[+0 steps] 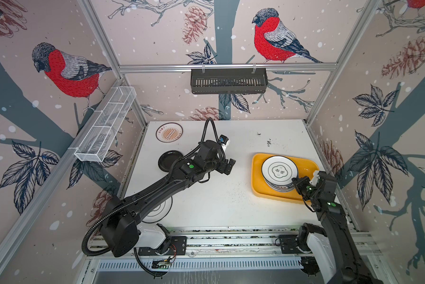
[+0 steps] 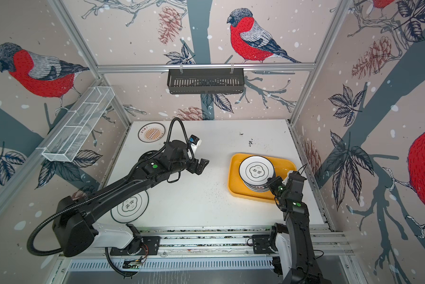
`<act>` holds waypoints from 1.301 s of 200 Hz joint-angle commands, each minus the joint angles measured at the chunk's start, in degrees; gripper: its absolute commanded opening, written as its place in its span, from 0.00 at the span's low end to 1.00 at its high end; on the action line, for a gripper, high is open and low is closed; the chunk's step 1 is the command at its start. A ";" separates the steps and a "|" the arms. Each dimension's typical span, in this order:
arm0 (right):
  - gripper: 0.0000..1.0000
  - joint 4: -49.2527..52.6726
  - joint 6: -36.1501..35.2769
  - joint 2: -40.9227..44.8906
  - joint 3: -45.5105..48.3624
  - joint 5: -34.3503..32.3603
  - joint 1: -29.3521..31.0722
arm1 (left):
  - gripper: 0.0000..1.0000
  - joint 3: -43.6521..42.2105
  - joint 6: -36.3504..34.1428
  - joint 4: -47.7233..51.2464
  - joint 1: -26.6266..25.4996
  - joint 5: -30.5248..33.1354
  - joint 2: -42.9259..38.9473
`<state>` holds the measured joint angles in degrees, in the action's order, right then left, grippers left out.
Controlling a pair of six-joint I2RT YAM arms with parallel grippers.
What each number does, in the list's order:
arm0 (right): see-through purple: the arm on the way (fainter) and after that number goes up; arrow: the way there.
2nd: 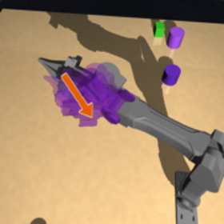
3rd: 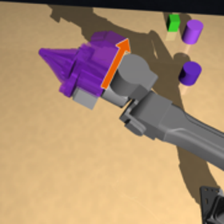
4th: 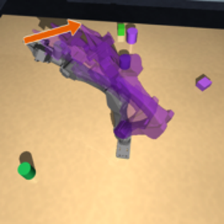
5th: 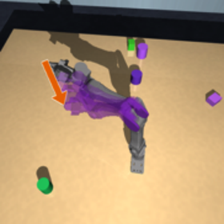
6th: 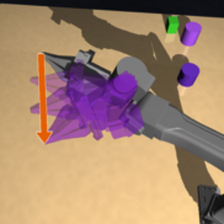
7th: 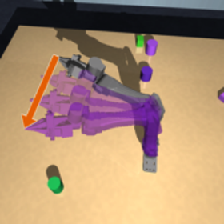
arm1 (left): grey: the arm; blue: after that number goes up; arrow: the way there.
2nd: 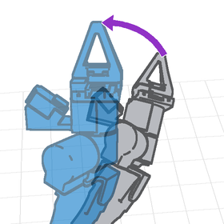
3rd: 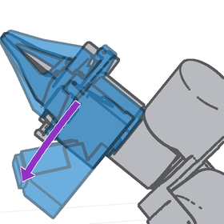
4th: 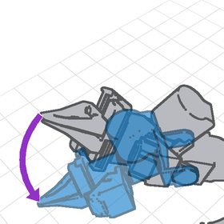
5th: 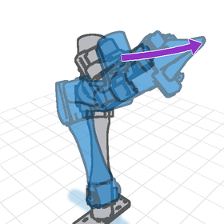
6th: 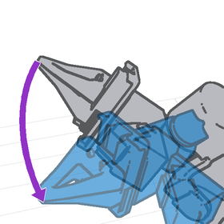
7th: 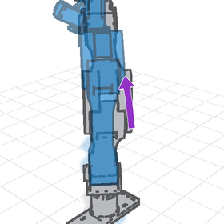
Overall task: Place the plates into the plastic bin on the countertop
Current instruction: 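Carry the white plate over the bin with the right gripper while the left draws back, then lower the white plate onto the bin stack and open the right gripper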
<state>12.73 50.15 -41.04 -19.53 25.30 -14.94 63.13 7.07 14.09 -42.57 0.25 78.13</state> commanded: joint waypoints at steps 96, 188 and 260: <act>0.02 -4.50 -2.72 -3.02 1.05 2.00 -3.30 | 0.97 0.42 0.14 0.91 -1.29 4.95 0.78; 0.09 -3.84 -2.94 -7.54 0.55 -0.49 -4.04 | 0.97 0.63 1.02 1.29 -1.29 6.46 1.24; 0.25 -3.30 -3.48 -8.35 -0.20 -2.49 -4.12 | 0.96 0.63 0.84 1.34 -1.29 6.11 1.26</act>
<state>10.17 47.70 -49.10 -19.16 24.32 -18.94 63.35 8.19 15.62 -43.77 6.22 79.42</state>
